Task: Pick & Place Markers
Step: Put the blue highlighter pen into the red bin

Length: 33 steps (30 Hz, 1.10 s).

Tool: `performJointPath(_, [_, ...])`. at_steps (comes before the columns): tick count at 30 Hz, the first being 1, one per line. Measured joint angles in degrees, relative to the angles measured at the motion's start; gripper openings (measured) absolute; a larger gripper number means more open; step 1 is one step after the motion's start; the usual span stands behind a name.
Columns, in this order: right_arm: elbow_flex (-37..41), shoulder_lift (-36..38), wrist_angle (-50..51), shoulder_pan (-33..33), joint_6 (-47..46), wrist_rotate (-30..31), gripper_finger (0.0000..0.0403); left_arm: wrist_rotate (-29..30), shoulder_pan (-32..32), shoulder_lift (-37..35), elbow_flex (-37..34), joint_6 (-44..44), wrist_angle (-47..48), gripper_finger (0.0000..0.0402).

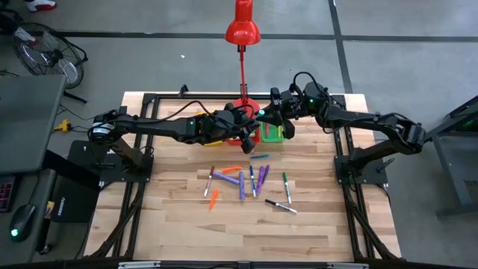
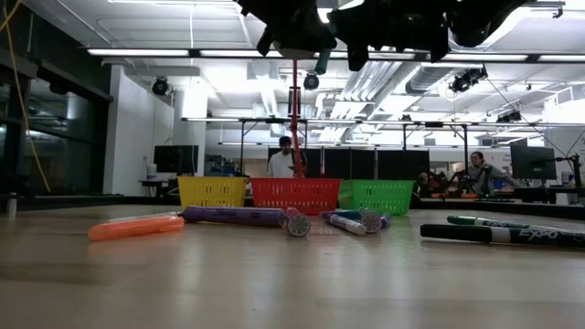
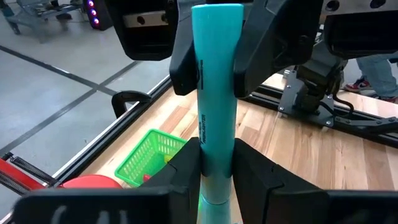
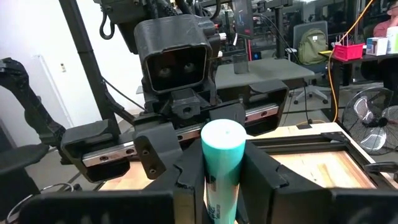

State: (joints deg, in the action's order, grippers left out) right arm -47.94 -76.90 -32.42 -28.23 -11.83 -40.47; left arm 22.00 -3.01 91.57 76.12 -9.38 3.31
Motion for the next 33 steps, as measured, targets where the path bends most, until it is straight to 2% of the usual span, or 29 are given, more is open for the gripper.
performJointPath(7, [0.00, 0.00, 0.14, 0.00, -0.22, 0.00, 0.0064, -0.03, 0.00, 0.00, 0.00, 0.58, -0.28, 0.0125])
performJointPath(16, [0.00, 0.02, 1.75, -1.62, -0.25, 0.02, 0.0064, 2.00, 0.02, -0.01, 0.00, 5.05, -0.23, 0.0133])
performJointPath(20, [0.00, 0.04, 5.50, -3.84, 0.24, 0.02, 0.0064, 2.13, 0.02, -3.15, -0.04, 5.09, 3.43, 0.0133])
performJointPath(23, [0.00, 0.04, 9.99, -5.59, 2.29, 0.03, 0.0064, 3.44, 0.02, -6.46, 0.08, 3.19, 10.79, 0.0134])
performJointPath(27, [0.00, 0.04, 16.54, -7.14, 6.86, 0.17, 0.0064, 8.47, 0.06, -11.05, 0.00, -1.66, 21.56, 0.0133])
performJointPath(33, [0.02, 0.04, 20.72, -6.96, 11.28, 4.06, 0.0064, 11.61, 0.02, -18.41, 0.01, -10.25, 38.06, 0.0133])
